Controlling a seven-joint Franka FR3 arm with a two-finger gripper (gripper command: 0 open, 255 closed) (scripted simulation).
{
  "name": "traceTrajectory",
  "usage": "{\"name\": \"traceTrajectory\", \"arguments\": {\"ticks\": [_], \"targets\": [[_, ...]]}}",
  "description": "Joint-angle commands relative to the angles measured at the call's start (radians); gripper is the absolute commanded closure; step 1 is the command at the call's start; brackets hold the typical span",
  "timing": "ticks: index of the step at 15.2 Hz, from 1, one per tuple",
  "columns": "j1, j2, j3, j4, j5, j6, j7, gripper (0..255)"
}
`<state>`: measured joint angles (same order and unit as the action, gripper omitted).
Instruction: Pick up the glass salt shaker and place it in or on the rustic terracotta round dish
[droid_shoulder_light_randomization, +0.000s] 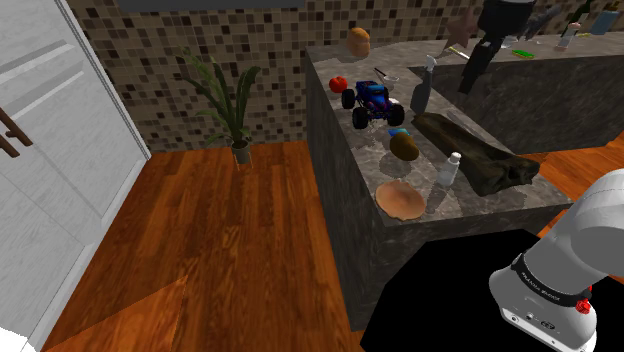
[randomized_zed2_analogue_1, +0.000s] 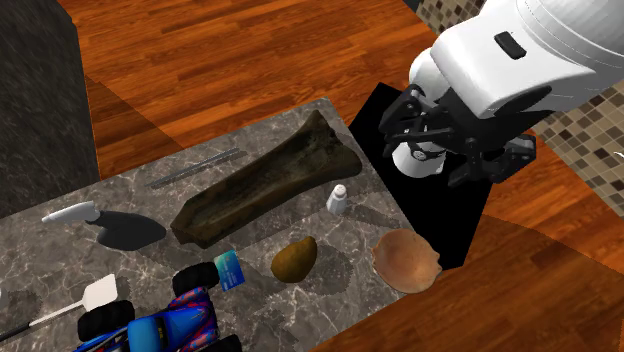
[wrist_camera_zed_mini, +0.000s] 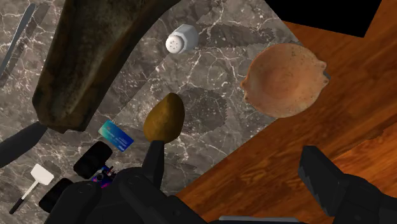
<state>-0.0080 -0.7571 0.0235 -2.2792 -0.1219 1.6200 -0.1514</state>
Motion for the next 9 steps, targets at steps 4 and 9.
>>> {"name": "traceTrajectory", "arguments": {"ticks": [4,9], "targets": [[-0.016,0.011,-0.031,-0.078,-0.010,0.062,-0.005,0],[-0.046,0.047,-0.084,-0.194,-0.029,0.171,-0.013,0]]}}
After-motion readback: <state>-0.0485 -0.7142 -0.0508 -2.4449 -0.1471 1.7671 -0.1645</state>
